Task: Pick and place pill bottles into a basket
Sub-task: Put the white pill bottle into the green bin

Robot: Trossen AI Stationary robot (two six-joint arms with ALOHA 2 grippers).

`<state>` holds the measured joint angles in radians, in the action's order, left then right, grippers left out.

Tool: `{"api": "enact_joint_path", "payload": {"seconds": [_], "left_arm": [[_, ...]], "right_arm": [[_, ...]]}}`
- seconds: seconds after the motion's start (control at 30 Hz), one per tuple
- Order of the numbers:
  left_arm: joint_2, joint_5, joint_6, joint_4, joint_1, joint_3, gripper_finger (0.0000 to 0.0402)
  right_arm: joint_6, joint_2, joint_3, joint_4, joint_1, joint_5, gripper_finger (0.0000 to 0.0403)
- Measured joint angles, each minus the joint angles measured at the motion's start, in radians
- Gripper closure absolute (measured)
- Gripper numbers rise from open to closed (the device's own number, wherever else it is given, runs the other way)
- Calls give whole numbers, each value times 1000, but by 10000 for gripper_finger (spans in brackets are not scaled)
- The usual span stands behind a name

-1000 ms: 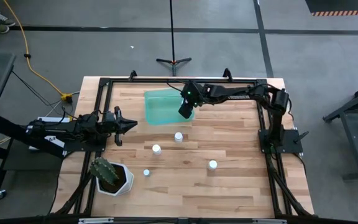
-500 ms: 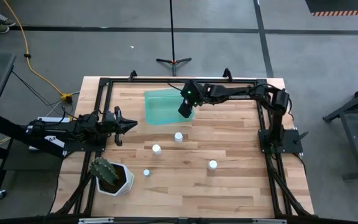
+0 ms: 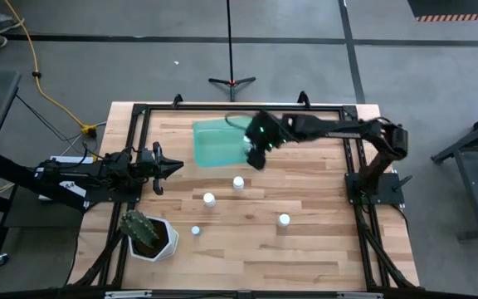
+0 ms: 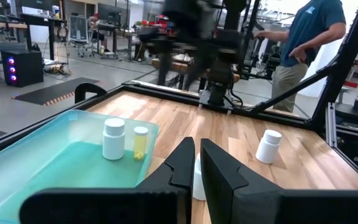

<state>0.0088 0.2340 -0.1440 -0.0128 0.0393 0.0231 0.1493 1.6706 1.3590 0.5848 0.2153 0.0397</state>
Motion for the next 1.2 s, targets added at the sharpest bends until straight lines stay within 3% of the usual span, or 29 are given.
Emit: {"api": "enact_joint_path", "payload": {"seconds": [0.33,0.43,0.57,0.73,0.93,1.2], "left_arm": [[0,0,0,0,0,0,337],[0,0,0,0,0,0,337],[0,0,0,0,0,0,337],[0,1,0,0,0,0,337],[0,1,0,0,0,0,337],[0,4,0,0,0,0,337]], "right_arm": [[249,-353,-365,-204,-278,-107,218],[243,-413,-433,-247,-393,-122,224],[233,-406,-462,-263,-536,-192,212],[305,-364,-458,-235,-631,-254,166],[371,-291,-458,-160,-677,-192,120],[365,-216,-458,-112,-688,-190,115]]}}
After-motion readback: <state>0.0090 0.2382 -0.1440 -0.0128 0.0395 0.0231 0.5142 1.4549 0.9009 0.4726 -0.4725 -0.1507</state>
